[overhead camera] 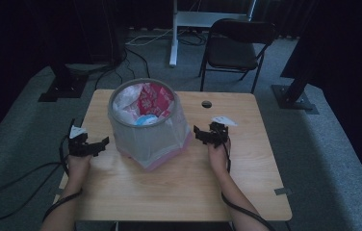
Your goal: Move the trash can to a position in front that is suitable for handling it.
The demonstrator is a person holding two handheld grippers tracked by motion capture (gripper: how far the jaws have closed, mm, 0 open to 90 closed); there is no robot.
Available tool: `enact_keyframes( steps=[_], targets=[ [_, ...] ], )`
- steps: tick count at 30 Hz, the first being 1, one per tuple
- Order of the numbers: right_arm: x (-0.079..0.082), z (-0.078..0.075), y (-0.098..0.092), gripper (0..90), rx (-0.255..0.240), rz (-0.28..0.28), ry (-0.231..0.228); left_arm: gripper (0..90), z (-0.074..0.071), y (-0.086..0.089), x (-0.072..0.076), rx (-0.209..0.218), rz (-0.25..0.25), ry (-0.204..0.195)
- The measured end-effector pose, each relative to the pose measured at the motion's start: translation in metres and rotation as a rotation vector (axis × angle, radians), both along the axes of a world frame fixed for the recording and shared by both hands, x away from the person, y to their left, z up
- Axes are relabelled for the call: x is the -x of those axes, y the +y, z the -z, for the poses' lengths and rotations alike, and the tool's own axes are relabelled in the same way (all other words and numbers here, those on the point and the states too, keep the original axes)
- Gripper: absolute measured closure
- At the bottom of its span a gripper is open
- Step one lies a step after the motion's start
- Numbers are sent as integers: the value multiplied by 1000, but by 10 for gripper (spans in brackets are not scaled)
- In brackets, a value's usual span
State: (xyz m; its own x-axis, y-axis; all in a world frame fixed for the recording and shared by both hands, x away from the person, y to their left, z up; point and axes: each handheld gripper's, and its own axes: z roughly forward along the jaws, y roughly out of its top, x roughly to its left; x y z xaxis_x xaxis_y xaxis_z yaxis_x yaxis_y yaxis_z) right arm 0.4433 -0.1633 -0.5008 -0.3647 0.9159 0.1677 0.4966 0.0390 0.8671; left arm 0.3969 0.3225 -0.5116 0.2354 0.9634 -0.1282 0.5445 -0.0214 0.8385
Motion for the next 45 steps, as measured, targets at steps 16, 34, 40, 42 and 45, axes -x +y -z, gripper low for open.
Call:
enact_keyframes(
  steps=[16, 34, 40, 42, 45],
  targets=[
    [-61, -33, 62, 107, -89, -52, 17, 0, -30, -31, -48, -23, 23, -4],
    [-52, -45, 60, 122, -98, -170, 39, 37, -39, -54, -47, -42, 106, 2],
    [-35, -44, 46, 123, -107, -146, 39, 37, -41, -69, -37, -60, 138, -12],
    [-28, -43, 40, 125, -105, -144, 33, 37, -41, -74, -32, -59, 149, -15],
    [-19, -43, 32, 125, -94, -156, 33, 38, -42, -81, -26, -55, 167, -20]
  ],
)
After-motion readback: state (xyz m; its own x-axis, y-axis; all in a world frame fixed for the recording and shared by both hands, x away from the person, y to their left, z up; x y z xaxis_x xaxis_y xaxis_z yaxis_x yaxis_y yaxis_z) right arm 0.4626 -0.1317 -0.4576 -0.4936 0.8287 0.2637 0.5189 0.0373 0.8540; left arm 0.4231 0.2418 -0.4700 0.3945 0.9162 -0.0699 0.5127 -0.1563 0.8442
